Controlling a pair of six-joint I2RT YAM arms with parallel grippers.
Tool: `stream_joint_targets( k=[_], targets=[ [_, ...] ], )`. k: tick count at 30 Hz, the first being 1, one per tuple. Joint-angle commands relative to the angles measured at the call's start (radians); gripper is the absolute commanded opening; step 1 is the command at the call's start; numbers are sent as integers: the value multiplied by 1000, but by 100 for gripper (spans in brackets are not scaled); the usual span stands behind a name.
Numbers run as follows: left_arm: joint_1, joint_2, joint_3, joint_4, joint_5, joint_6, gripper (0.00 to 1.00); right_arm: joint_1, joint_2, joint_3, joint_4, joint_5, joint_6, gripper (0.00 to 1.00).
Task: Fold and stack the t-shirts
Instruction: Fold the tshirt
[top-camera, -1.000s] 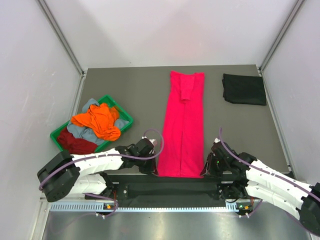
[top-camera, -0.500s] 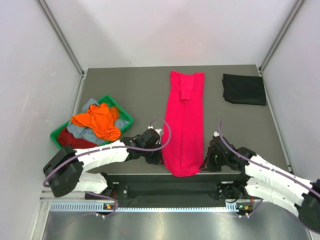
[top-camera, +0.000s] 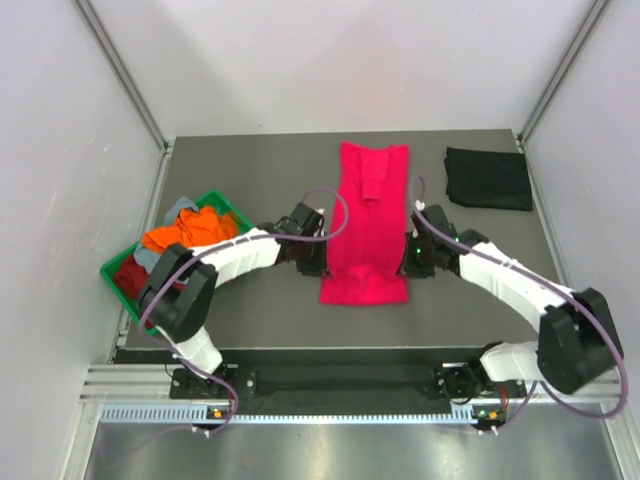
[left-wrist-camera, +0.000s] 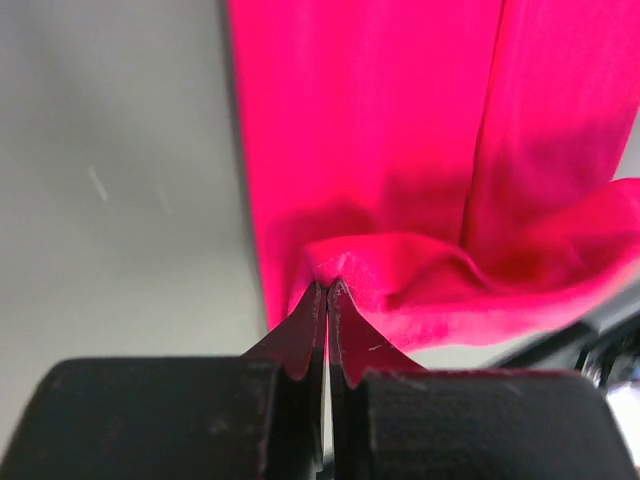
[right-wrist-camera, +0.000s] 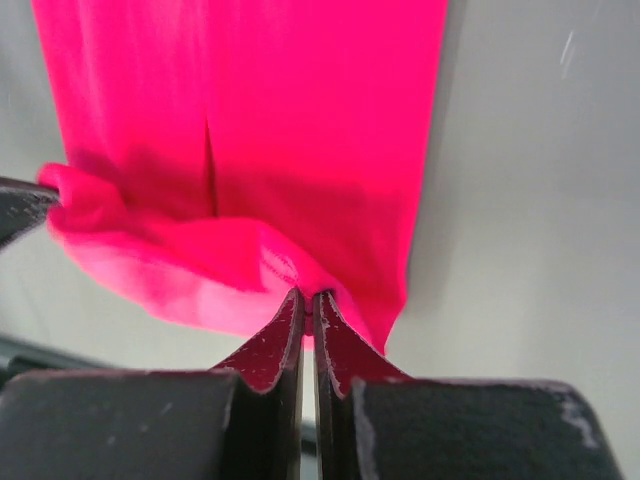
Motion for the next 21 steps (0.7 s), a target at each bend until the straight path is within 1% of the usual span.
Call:
stream_joint_targets(
  k=[1, 2, 4, 5, 6, 8, 12, 16, 21],
  targets=[
    [59, 78, 135, -10, 25, 95, 0, -50, 104, 115, 51, 9, -152, 0],
    [69, 98, 161, -12, 25, 109, 0, -60, 131, 135, 59, 9, -161, 0],
    [99, 158, 268, -21, 39, 126, 0, -99, 198, 205, 68, 11, -187, 0],
    [106, 178, 293, -25, 40, 132, 0, -99, 220, 205, 73, 11, -193, 0],
    [120, 217, 321, -32, 42, 138, 0, -111, 238, 240, 73, 9, -204, 0],
    [131, 250, 384, -45, 45, 152, 0, -126, 289, 274, 74, 8, -213, 0],
    [160, 303, 441, -35, 69, 161, 0, -148, 348, 346, 71, -9, -227, 0],
    [177, 339, 506, -30, 96, 164, 0, -165, 372, 391, 64, -14, -238, 0],
    [194, 377, 582, -50, 88, 177, 0, -202, 392, 455, 64, -11, -253, 0]
  ],
)
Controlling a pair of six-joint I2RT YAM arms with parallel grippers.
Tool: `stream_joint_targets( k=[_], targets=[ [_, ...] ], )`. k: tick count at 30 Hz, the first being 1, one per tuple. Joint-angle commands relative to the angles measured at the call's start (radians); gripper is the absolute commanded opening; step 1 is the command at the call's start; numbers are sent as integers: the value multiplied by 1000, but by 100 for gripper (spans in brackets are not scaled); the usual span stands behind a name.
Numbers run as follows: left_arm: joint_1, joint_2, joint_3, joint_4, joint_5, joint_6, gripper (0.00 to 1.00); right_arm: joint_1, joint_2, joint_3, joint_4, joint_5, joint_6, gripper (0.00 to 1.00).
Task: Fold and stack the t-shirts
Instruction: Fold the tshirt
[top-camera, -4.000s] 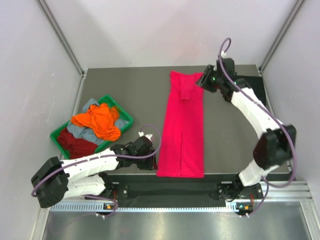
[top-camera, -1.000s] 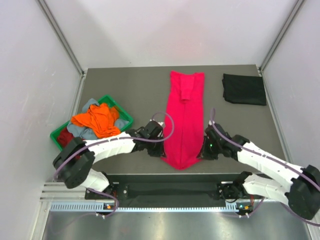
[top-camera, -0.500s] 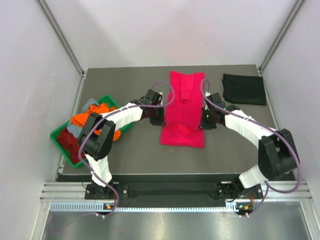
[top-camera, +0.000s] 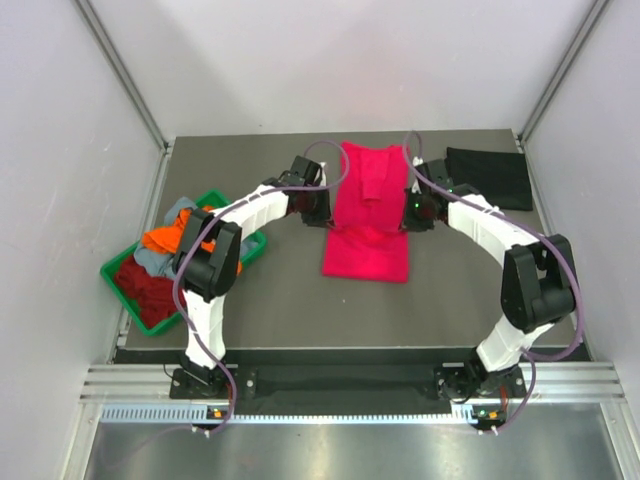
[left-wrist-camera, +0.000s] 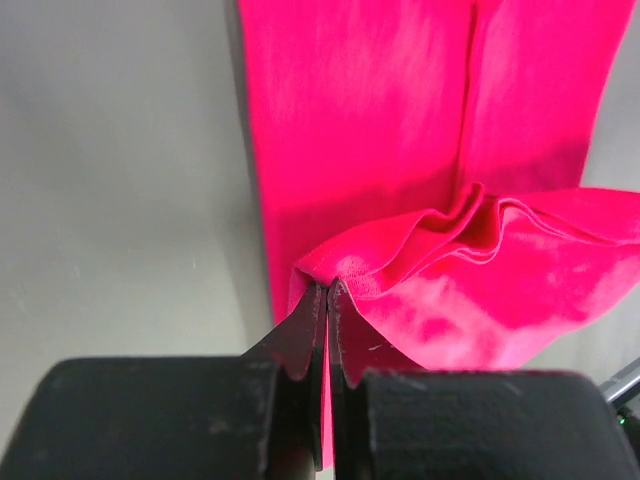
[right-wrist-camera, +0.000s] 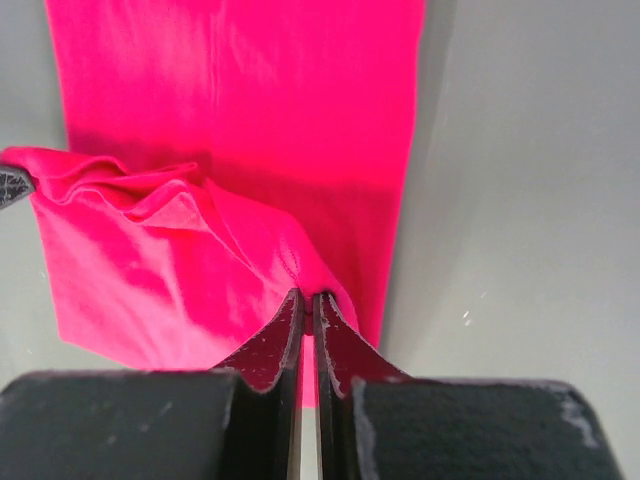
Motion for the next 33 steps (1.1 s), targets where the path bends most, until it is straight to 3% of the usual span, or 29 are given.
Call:
stream_joint_targets(
  k=[1, 13, 27, 33],
  targets=[
    [18, 19, 93, -2, 14, 28, 0, -36, 14, 81, 27, -4, -30, 0],
    [74, 174, 300, 25, 53, 19, 0, -126, 147, 211, 133, -116, -39, 0],
    [113, 281, 348, 166, 188, -29, 0, -177, 295, 262, 231, -204, -36, 0],
    [117, 272, 348, 198, 183, -21, 9, -183, 313, 294, 219, -189, -32, 0]
  ],
)
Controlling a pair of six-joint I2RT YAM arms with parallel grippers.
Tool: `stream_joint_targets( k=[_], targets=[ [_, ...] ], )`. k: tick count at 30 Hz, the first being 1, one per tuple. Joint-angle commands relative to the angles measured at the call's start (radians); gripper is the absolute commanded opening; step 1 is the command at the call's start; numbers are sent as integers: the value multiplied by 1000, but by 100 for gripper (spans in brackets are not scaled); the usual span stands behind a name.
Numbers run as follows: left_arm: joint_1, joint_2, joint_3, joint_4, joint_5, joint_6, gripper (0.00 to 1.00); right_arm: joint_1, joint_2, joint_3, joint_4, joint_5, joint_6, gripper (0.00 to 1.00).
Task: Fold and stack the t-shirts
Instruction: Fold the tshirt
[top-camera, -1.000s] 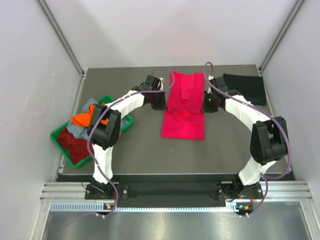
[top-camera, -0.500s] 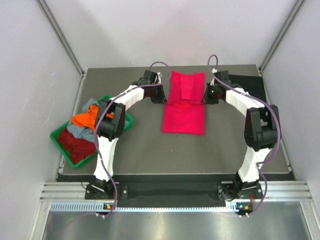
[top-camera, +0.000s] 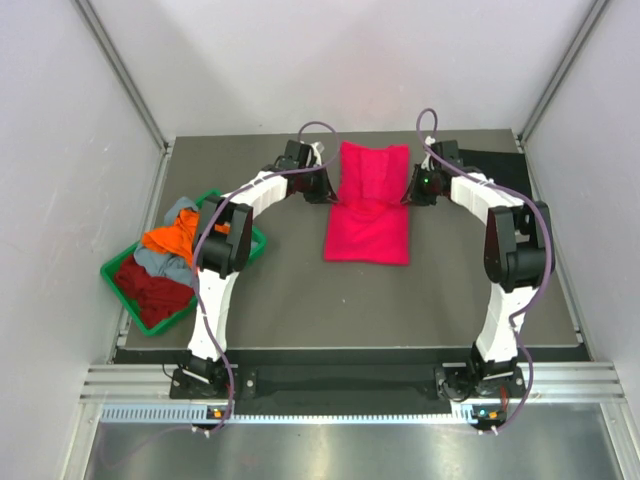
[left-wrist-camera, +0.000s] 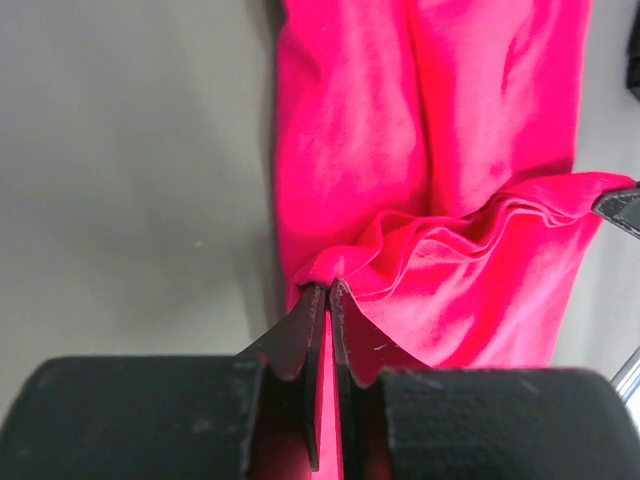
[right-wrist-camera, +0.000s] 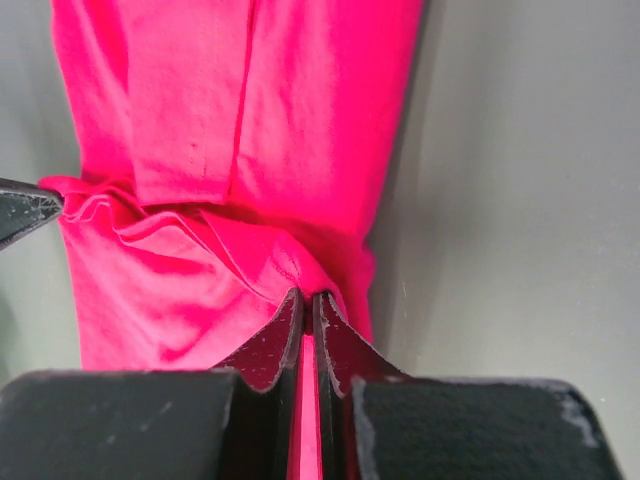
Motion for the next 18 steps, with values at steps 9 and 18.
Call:
stream_joint_targets(
  k=[9, 18],
  targets=[
    [14, -95, 64, -3, -118, 118, 27, -37, -66, 68, -25, 33, 10, 33],
    [-6, -252, -86, -115, -43, 135, 38, -36, -258, -104, -131, -34, 0, 41]
  ],
)
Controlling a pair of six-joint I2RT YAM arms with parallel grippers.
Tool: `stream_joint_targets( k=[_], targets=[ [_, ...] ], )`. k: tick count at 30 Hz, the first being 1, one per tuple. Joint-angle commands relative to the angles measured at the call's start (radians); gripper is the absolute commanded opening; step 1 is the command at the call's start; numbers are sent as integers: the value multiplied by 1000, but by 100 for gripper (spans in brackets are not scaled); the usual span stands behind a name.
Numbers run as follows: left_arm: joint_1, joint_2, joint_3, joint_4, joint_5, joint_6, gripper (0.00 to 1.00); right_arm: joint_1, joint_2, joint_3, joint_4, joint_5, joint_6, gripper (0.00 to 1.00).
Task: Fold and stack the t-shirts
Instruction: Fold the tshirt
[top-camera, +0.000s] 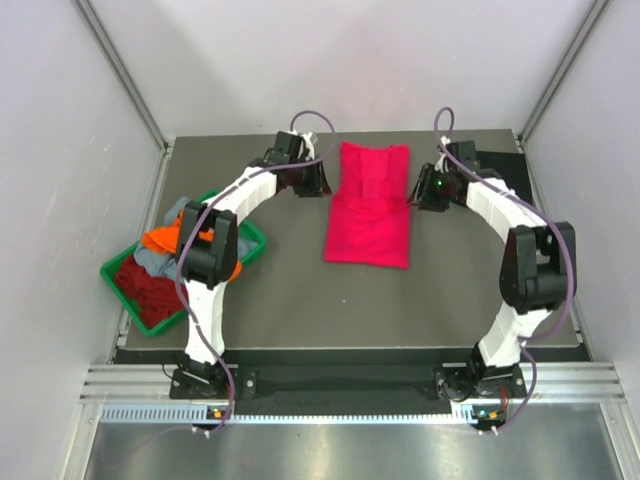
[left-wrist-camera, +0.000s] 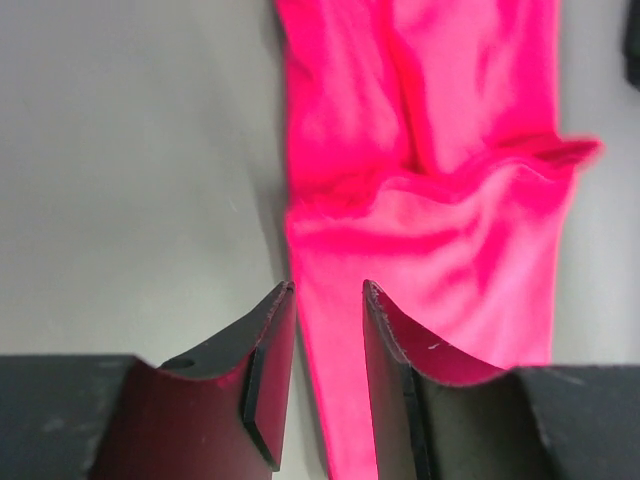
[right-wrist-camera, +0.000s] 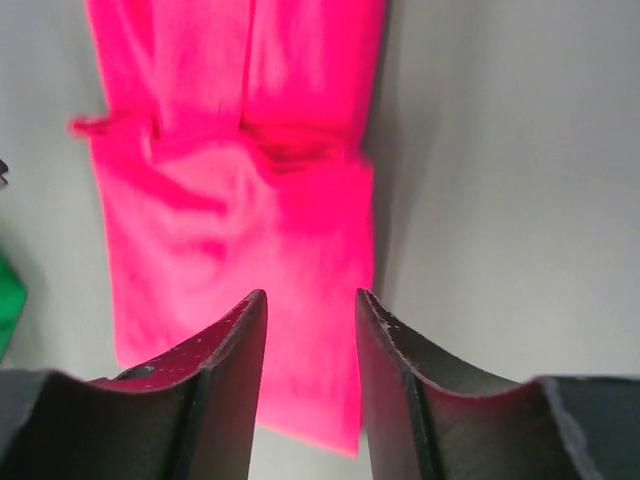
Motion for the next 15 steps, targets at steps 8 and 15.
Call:
stream_joint_targets(
  k=[8, 15],
  targets=[
    [-21, -328, -468, 94, 182, -5, 43, -2, -214, -265, -38, -163, -63, 47],
    [-49, -354, -580, 106, 179, 7, 43, -1, -234, -397, 22, -209, -69, 48]
  ],
)
